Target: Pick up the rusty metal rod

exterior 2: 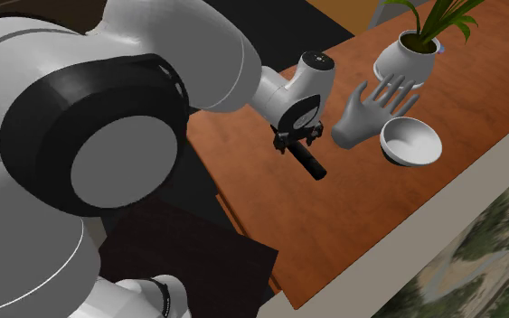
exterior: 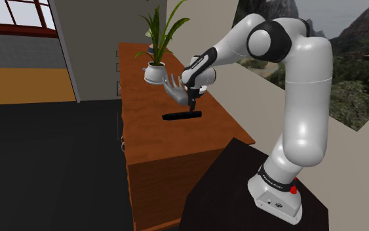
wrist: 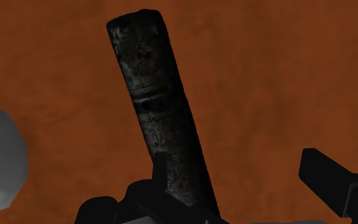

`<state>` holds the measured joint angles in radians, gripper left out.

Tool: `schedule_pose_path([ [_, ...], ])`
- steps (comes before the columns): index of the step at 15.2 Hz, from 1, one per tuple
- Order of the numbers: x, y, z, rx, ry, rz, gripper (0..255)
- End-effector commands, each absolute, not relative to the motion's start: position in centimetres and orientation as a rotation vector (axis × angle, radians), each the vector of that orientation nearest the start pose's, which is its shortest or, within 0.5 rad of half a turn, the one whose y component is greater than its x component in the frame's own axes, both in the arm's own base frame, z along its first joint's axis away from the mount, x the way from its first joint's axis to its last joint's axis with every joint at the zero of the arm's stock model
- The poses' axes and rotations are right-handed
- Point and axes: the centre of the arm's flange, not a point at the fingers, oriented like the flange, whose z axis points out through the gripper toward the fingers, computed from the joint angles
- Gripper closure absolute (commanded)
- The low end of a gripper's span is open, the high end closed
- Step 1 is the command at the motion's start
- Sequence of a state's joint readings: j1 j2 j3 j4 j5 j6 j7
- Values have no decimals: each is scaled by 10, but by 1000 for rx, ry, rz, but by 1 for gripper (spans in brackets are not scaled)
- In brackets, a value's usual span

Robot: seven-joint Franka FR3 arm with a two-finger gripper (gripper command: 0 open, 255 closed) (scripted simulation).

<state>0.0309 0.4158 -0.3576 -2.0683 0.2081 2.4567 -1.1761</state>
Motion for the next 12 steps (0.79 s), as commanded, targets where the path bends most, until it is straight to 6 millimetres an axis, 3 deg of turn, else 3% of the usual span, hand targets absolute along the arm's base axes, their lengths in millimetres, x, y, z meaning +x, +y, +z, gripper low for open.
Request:
schedule_pose_path([
  [1,580,-191,225,-2931,-1177,1,0],
  [4,602,-195,202,-2904,-1260,1,0],
  [12,602,-195,162,-2904,-1260,1,0],
])
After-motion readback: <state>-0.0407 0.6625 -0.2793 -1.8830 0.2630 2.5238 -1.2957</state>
